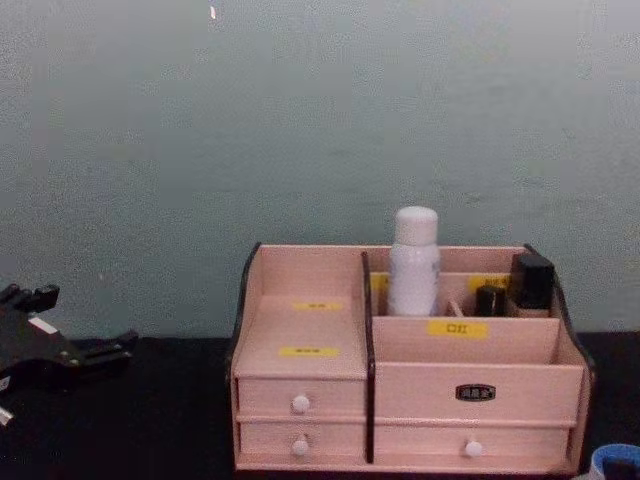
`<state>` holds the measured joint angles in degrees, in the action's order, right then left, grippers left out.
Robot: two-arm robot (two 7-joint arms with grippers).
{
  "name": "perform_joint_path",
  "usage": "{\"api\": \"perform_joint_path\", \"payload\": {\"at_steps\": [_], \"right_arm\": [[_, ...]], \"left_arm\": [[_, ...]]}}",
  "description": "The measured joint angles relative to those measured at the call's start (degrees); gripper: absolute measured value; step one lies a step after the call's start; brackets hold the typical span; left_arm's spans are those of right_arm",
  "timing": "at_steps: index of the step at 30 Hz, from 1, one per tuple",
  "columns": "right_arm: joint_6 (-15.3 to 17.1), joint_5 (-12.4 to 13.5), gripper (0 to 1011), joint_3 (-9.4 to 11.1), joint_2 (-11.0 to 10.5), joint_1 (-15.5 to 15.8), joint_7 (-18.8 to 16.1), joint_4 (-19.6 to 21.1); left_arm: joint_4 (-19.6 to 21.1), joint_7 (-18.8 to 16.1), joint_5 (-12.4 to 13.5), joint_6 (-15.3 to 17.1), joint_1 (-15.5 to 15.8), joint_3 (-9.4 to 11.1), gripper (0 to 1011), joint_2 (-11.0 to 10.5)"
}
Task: Pick up the facial cleanser and watermelon frost from the table and place them into the tiered storage box.
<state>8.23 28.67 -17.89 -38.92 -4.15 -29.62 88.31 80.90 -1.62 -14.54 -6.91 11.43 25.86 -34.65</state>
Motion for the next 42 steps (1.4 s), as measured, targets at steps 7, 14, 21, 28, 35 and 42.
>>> {"api": "perform_joint_path", "payload": {"at_steps": [7, 14, 21, 28, 35, 42], "right_arm": [[0.3, 0.0, 1000, -0.5, 0.0, -0.4, -0.1, -0.7], [0.6, 0.0, 1000, -1.1, 0.1, -0.9, -0.3, -1.5], [0.8, 0.0, 1000, -1.6, 0.3, -1.4, -0.4, -2.4], [0.9, -0.1, 1000, -1.9, 0.5, -1.8, -0.5, -3.0], [1.0, -0.3, 1000, -2.2, 0.6, -2.1, -0.4, -3.4], [1.2, -0.7, 1000, -2.3, 0.7, -2.2, 0.0, -3.5]], "left_arm": [[0.0, 0.0, 0.0, 0.0, 0.0, 0.0, 1001, 0.0], [0.0, 0.0, 0.0, 0.0, 0.0, 0.0, 1001, 0.0], [0.0, 0.0, 0.0, 0.0, 0.0, 0.0, 1001, 0.0], [0.0, 0.0, 0.0, 0.0, 0.0, 0.0, 1001, 0.0], [0.0, 0.0, 0.0, 0.0, 0.0, 0.0, 1001, 0.0], [0.0, 0.0, 0.0, 0.0, 0.0, 0.0, 1001, 0.0]]}}
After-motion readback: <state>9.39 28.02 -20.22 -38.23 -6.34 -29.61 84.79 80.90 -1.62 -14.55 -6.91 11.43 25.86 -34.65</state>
